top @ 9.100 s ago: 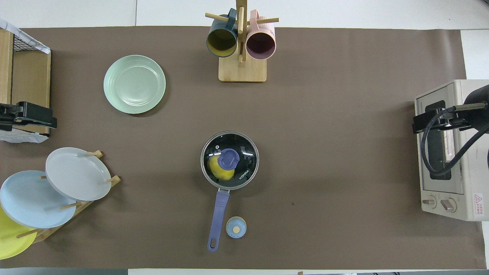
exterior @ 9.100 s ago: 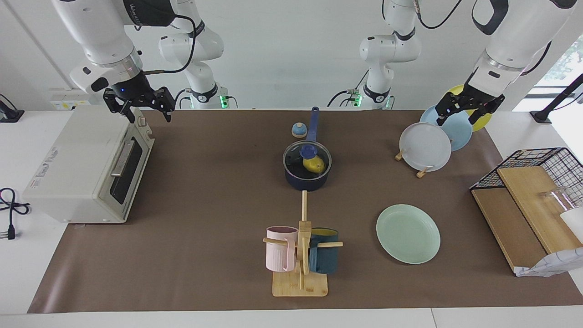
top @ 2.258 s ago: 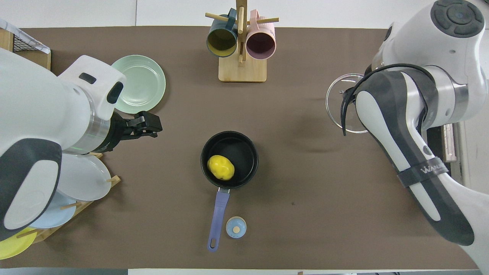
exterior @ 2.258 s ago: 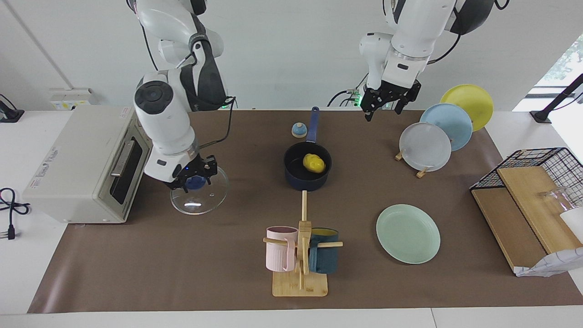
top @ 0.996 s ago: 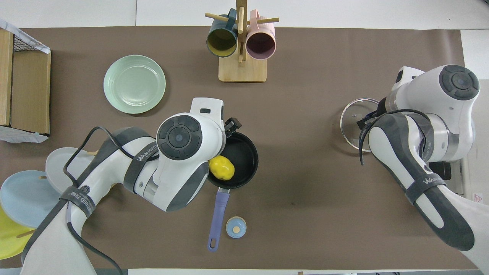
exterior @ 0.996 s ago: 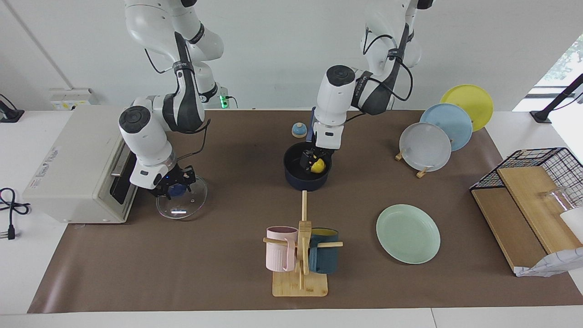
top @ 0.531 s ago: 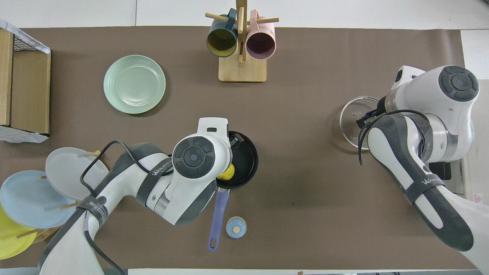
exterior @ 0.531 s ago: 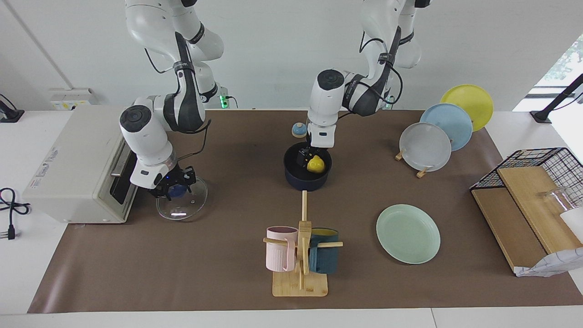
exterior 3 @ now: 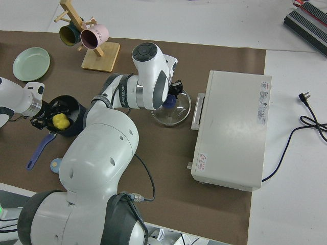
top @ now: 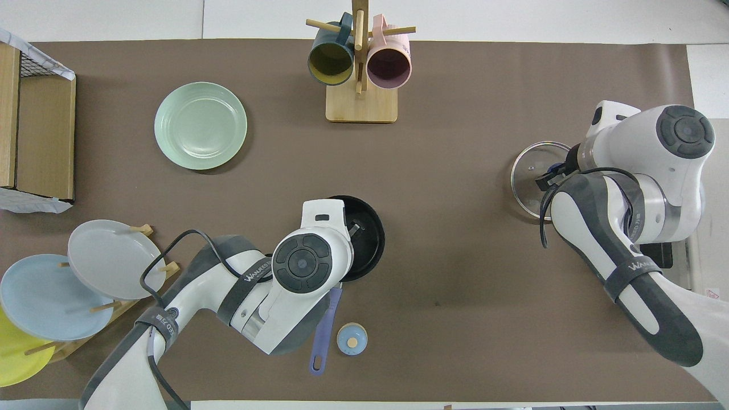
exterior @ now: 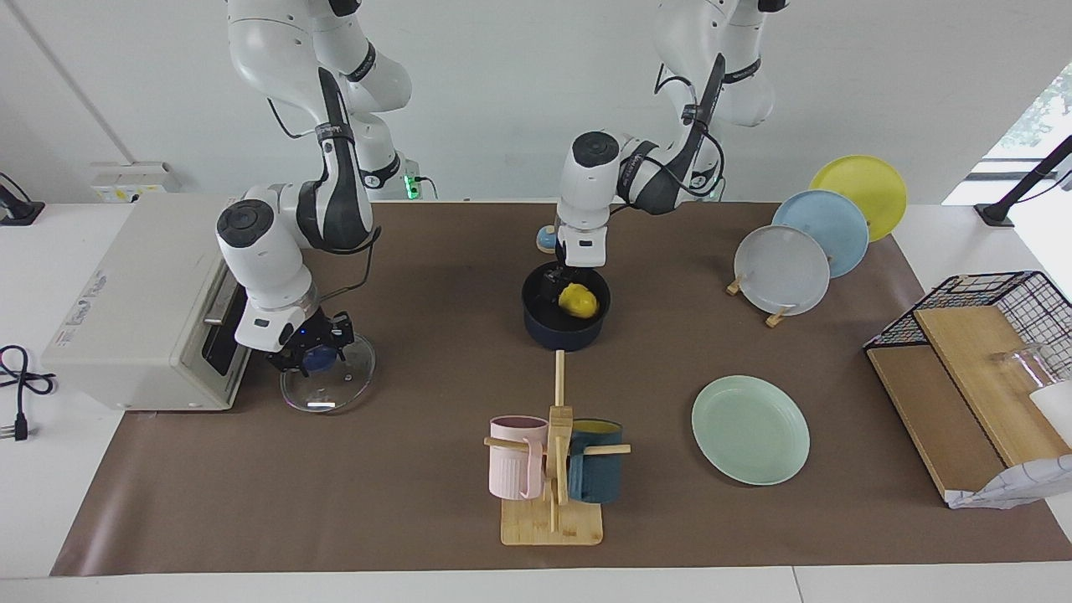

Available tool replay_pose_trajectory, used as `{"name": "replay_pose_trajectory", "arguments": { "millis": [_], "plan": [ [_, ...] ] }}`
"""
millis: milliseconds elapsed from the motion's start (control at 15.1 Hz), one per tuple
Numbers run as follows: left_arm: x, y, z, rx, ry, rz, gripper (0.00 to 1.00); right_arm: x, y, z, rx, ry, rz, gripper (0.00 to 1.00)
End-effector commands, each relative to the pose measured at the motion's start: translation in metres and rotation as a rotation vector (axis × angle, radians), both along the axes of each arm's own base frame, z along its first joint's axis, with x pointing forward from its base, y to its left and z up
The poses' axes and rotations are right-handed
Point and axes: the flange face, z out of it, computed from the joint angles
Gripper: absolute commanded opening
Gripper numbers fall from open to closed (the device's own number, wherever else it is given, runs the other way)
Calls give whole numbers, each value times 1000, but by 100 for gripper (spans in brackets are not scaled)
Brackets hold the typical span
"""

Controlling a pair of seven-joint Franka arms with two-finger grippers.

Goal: Transfer potato from pot to plate
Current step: 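Grasp the potato with the left gripper while the right gripper sets the lid down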

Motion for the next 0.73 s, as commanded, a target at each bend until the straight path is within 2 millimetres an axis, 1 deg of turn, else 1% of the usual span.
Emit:
{"name": "replay_pose_trajectory", "arguments": {
  "millis": [0, 66, 133, 199, 266, 332, 465, 664],
  "plan": [
    [-11, 3, -11, 1, 8, 32, 100, -6, -4, -2, -4, -12, 13, 60],
    [-13, 0, -21, 11, 19, 31, 100, -9, -4, -5, -3, -3, 7, 62],
    [-13, -1, -29, 16, 23, 36, 100, -11, -9, -7, -3, 0, -1, 66],
    [-13, -2, -32, 19, 26, 38, 100, -14, -14, -9, -2, 6, -14, 68],
    [-12, -3, -30, 16, 23, 39, 100, -15, -13, -11, 1, 6, -21, 75],
    [-10, -3, -30, 15, 22, 42, 100, -15, -10, -10, 2, 4, -32, 87],
    [-6, -1, -29, 15, 18, 43, 100, -14, -8, -9, 4, 4, -43, 100],
    [7, 0, -13, 15, 17, 52, 100, -5, -5, 7, 11, -13, -46, 100]
  ]
}}
